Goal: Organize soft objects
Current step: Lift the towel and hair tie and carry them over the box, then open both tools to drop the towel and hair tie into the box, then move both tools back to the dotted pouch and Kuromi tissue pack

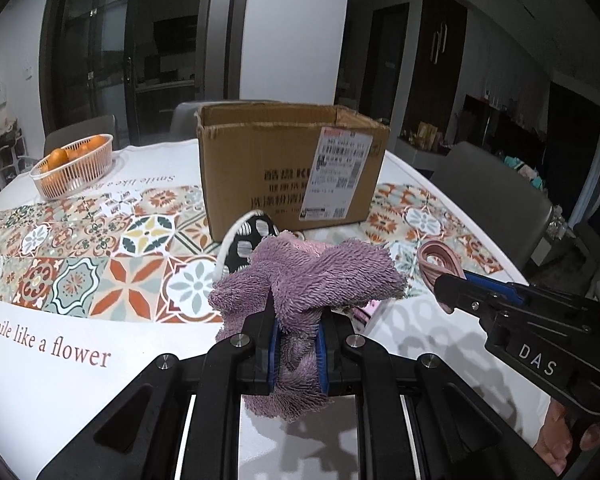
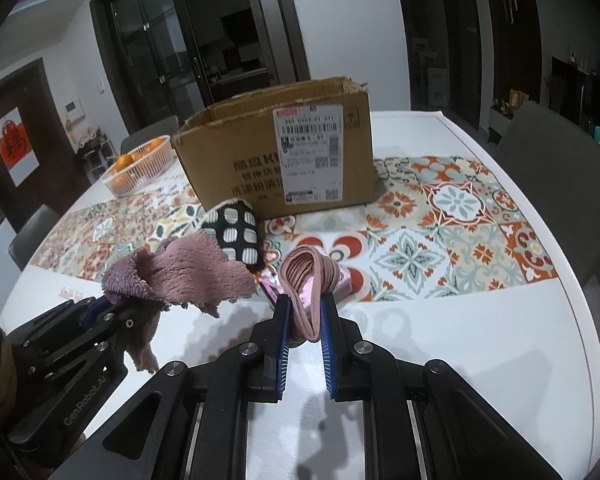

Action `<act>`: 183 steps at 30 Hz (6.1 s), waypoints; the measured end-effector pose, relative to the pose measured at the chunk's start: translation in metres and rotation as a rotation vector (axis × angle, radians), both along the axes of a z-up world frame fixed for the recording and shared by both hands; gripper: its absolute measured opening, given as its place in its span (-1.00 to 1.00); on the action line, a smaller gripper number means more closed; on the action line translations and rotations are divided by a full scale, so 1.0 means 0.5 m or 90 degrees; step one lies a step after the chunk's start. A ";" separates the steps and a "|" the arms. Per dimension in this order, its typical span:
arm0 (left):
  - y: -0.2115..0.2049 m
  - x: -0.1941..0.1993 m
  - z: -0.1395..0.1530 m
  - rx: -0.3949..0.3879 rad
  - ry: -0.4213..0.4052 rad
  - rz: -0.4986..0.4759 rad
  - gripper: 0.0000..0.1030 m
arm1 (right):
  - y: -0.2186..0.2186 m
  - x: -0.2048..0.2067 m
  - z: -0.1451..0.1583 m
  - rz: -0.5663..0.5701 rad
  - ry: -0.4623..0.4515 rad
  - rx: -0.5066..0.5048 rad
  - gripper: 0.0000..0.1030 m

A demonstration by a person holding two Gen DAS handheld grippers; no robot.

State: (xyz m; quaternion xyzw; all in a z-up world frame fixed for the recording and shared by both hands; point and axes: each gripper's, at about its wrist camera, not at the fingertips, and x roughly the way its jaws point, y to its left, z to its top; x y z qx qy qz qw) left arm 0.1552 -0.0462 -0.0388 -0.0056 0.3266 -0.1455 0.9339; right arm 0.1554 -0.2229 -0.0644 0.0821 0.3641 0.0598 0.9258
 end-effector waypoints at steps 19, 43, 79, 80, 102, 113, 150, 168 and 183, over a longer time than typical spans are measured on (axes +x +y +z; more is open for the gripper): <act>0.022 0.028 0.094 -0.030 -0.088 0.005 -0.69 | 0.015 0.018 0.086 -0.004 -0.083 0.018 -0.69; 0.036 0.081 0.179 -0.041 -0.174 0.005 -0.69 | 0.012 0.074 0.176 -0.020 -0.179 0.038 -0.69; 0.028 0.222 0.209 -0.027 -0.246 0.001 -0.69 | 0.015 0.217 0.224 -0.016 -0.250 0.030 -0.69; 0.027 0.227 0.207 -0.027 -0.245 0.001 -0.69 | 0.016 0.223 0.223 -0.017 -0.251 0.029 -0.69; -0.014 0.354 0.140 0.003 -0.176 -0.007 -0.69 | 0.002 0.359 0.176 -0.026 -0.194 0.036 -0.69; -0.033 0.401 0.099 0.037 -0.133 -0.015 -0.67 | -0.003 0.412 0.131 -0.027 -0.143 0.027 -0.69; -0.009 0.321 0.142 0.064 -0.152 0.007 0.18 | 0.010 0.344 0.153 -0.036 -0.138 0.019 -0.20; 0.035 0.179 0.175 0.066 -0.178 0.025 0.26 | 0.036 0.206 0.198 -0.035 -0.165 0.012 0.22; 0.069 0.083 0.149 0.064 -0.162 0.030 0.30 | 0.055 0.105 0.183 -0.052 -0.171 0.000 0.48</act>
